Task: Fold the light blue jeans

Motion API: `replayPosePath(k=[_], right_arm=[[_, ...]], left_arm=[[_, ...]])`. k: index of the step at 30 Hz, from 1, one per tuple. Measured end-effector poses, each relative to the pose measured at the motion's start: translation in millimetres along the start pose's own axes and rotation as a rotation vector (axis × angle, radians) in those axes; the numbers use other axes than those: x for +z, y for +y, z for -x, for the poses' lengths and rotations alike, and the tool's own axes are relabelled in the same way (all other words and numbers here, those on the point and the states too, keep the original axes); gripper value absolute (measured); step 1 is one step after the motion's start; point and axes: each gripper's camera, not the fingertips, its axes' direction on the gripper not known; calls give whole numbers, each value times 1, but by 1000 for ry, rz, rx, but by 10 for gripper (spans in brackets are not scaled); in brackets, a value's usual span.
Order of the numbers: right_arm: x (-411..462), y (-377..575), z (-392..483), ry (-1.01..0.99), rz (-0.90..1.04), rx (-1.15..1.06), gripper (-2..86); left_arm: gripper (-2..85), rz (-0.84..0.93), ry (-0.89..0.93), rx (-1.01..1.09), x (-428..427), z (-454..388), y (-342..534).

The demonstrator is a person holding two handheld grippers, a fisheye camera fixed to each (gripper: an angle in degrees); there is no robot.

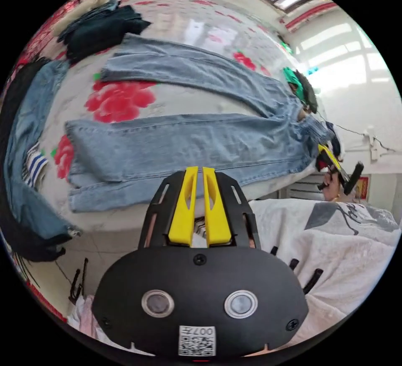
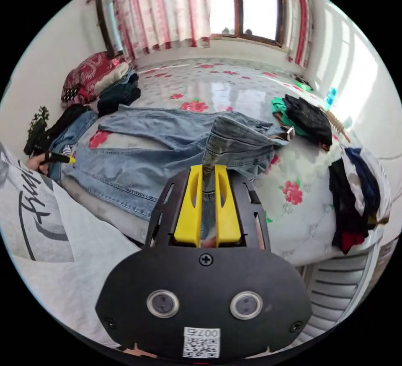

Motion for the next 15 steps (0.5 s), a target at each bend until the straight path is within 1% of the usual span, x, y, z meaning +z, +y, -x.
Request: replayPosePath(k=[1,2,4,5,7,10,13,15], right_arm=[[15,-4,14,0,20,-56,61],[32,-9,21,-8,64,-75,57],[48,-15,18,-51,119,-64,53],[49,-17,10,-91,131,-42,53],[41,-15,-11,-141,97,17,61],[27,2,-58,-186,54,151,79],[22,22,-99,-185,63,283,96],[19,29,-118,-194,44,366,103]], left_arm=[[-4,18,29,86,13,-29,-14],[-4,28,37,125,18,-42,-20],[-6,59,41,266,32,-87,-35],[-6,63,32,296,34,-96,-37],[-8,85,-30,368,42,-118,-38],[-9,141,-92,367,57,-116,-32],[-10,199,-79,286,71,-98,-27],[-10,199,-57,266,74,-88,-25]])
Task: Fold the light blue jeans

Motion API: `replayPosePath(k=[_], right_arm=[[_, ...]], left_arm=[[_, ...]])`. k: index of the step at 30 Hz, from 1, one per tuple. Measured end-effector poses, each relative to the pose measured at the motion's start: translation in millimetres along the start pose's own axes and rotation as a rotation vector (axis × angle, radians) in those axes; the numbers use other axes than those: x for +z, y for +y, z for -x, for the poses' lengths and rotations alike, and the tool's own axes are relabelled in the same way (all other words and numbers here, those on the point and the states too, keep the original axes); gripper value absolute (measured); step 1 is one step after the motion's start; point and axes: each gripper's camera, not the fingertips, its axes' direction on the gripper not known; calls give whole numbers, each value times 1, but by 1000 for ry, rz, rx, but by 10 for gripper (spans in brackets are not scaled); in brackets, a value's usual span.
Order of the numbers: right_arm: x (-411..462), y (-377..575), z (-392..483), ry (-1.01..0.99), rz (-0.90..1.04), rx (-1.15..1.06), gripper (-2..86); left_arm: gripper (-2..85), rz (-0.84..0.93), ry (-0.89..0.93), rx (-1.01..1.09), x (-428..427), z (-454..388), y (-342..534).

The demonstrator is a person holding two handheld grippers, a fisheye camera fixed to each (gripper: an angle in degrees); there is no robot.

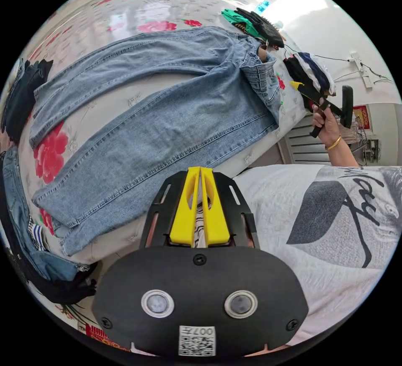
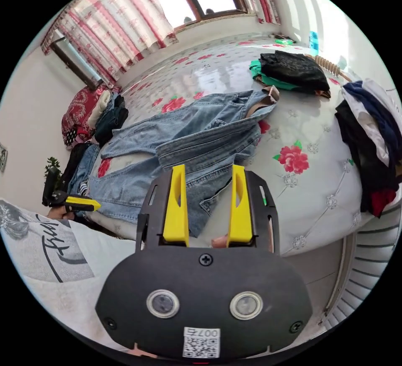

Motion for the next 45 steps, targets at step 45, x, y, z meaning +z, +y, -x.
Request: replayPosePath(k=[45], right_arm=[[24,-105,-206,-26,61,311,59]], left_arm=[[-10,150,-65,-47,103,-15,-144]])
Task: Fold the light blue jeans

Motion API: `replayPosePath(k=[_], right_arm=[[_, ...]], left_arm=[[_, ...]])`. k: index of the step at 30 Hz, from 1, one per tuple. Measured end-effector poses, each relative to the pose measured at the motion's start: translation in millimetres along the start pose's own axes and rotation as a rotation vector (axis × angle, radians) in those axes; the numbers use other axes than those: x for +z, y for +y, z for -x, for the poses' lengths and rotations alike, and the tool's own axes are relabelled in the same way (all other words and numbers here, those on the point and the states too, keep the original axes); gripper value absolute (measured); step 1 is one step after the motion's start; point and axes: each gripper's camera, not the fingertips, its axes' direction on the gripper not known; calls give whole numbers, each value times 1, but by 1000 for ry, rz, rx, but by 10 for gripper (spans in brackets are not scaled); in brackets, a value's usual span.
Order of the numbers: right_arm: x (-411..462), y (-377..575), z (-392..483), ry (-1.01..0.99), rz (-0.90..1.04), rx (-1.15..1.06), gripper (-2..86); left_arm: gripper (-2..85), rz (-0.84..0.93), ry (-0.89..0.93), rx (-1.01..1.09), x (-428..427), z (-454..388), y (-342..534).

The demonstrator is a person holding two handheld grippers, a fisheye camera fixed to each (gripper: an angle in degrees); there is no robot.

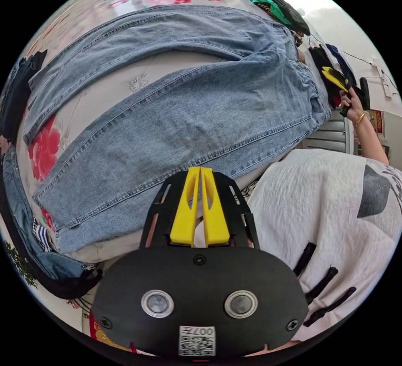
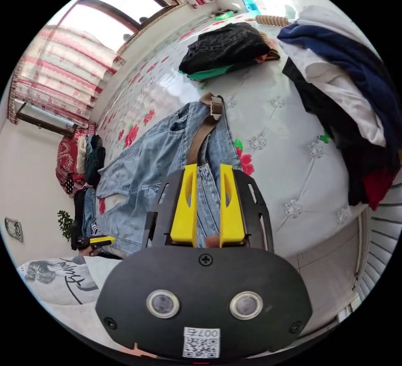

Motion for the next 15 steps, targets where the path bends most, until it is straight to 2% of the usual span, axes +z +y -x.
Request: replayPosePath(k=[9,11,15], right_arm=[[79,-47,24,138,166,-146,59],[79,-55,31,231,157,-187,34],[58,-75,34,249,86,-248,8]], left_arm=[[-10,54,-26,-57,9,-27,-26],[-10,67,-26,-79,10,-29,-30],[-10,82,-32,-105,10,-33,-41]])
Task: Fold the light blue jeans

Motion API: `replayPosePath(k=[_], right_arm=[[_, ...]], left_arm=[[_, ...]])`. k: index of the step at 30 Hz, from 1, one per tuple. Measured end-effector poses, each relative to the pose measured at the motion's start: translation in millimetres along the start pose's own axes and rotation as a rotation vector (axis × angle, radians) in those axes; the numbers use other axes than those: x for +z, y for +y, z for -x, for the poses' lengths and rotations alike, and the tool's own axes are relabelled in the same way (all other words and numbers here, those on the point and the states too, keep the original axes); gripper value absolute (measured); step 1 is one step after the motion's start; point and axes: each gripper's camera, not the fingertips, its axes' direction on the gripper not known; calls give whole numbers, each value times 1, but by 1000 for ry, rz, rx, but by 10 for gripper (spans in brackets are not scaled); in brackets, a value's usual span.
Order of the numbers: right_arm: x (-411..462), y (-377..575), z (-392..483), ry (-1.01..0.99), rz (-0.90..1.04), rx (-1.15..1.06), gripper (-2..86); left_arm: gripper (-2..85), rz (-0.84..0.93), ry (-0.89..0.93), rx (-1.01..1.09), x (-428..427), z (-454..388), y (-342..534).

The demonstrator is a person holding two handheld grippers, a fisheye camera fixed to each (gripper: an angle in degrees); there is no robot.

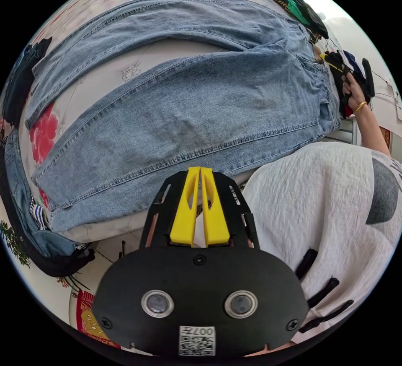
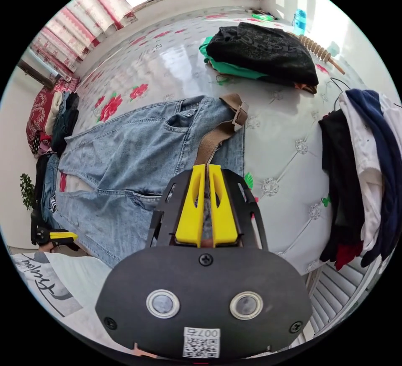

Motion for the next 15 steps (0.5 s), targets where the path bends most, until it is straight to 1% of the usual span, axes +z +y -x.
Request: replayPosePath(k=[3,6,8,9,12,14,15], right_arm=[[-11,-15,-21,-95,-32,8,2],[-18,-27,-52,-198,-88,126,0],[-35,-32,-74,-357,-181,167,2],[-37,-34,-78,-379,-189,168,3],[-32,-40,-89,-354,-87,127,16],[-5,-35,-91,-348,57,71,36],[2,-32,-90,-360,87,50,42]], left_arm=[[-10,14,-8,-9,0,-4,-9],[-10,26,-28,-3,0,-9,-18],[-10,35,-44,7,0,-13,-22],[-10,40,-56,13,0,-15,-24],[-10,46,-75,24,2,-19,-28],[-10,48,-66,15,4,-18,-31],[-10,46,-55,6,5,-17,-32]])
